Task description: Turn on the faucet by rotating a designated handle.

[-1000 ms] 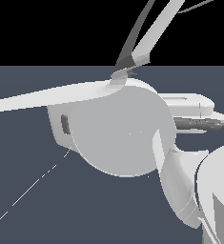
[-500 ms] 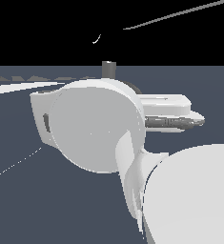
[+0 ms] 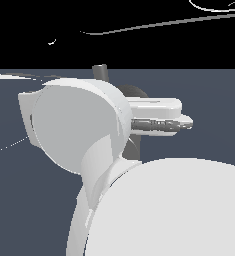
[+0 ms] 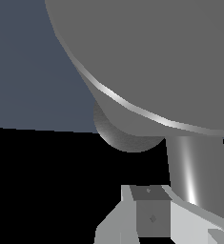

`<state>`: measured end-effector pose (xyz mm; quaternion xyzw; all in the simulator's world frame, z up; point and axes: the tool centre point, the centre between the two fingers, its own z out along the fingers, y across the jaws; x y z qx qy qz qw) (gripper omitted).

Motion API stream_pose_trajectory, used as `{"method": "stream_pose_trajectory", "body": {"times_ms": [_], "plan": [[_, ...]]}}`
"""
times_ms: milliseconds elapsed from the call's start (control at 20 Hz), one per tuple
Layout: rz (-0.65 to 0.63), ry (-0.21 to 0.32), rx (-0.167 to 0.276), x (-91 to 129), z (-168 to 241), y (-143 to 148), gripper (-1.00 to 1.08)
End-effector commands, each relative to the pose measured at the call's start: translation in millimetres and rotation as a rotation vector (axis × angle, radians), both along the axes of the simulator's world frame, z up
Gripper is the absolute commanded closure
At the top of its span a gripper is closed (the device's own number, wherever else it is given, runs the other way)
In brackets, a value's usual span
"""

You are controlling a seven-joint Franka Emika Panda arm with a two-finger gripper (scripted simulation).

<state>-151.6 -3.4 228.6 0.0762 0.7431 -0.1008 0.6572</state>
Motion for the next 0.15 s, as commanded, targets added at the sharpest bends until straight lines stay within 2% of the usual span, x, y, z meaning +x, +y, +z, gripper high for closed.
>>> {"method": "stream_pose_trajectory", "body": {"times_ms": [0, 100], "plan": [[0.062, -0.122, 0.03, 7.9, 57.6, 32.0, 1.08], [0.062, -0.125, 0.03, 8.4, 59.0, 34.2, 1.08]]}}
